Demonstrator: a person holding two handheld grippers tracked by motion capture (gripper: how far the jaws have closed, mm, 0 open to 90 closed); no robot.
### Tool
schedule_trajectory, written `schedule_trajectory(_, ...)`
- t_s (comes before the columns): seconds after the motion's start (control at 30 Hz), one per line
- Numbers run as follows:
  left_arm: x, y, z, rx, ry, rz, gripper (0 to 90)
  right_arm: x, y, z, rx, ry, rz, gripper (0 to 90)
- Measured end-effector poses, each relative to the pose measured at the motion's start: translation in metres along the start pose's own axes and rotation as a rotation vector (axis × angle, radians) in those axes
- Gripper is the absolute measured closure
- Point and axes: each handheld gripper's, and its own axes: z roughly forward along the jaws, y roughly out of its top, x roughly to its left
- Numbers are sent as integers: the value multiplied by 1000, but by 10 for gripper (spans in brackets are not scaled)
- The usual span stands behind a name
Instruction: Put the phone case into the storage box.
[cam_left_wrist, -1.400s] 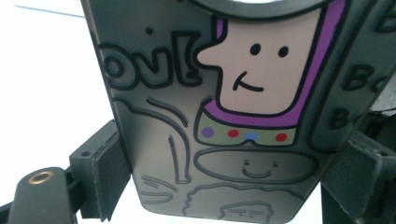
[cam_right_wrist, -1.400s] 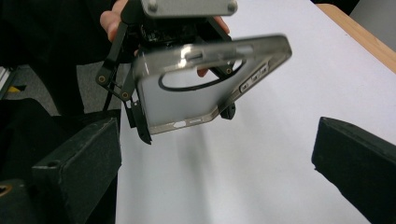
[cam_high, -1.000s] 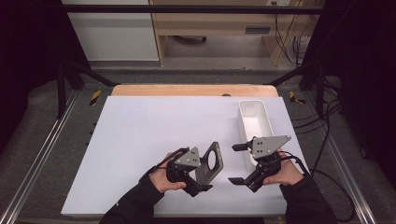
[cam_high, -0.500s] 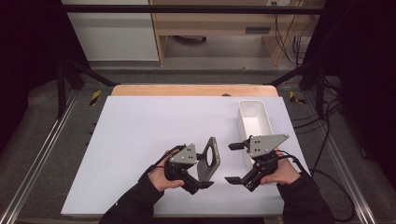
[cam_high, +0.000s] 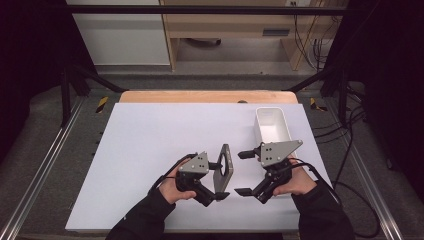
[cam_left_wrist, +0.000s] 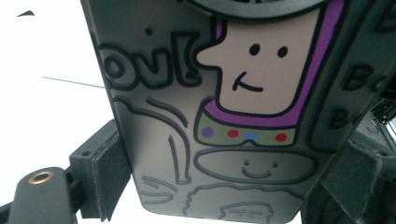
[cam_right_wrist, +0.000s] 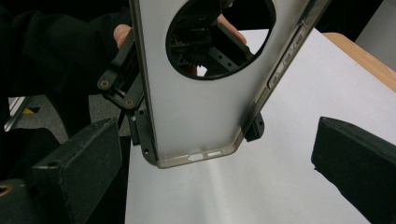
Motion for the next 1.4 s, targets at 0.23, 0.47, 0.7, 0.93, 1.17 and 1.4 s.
schedule_trajectory(0.23, 0, -2, 5, 17, -6, 9, 115, 0, 4, 4, -1, 10, -3, 24)
schedule_trajectory(0.47, 0, -4, 9, 30, -19, 10, 115, -2, 5, 10, 1, 22, -6, 28)
schedule_trajectory(0.7, -2, -5, 11, 30, -35, 16, 116, -3, 4, 16, 5, 34, -6, 31)
schedule_trajectory(0.93, -4, -5, 13, 36, -52, 31, 116, -4, 3, 20, 5, 48, -7, 30)
schedule_trajectory(1.17, -6, -6, 14, 44, -70, 48, 116, -4, 2, 24, 5, 75, -15, 31)
schedule_trajectory(1.4, -7, -6, 16, 51, -74, 68, 116, -3, 0, 26, 6, 99, -27, 43)
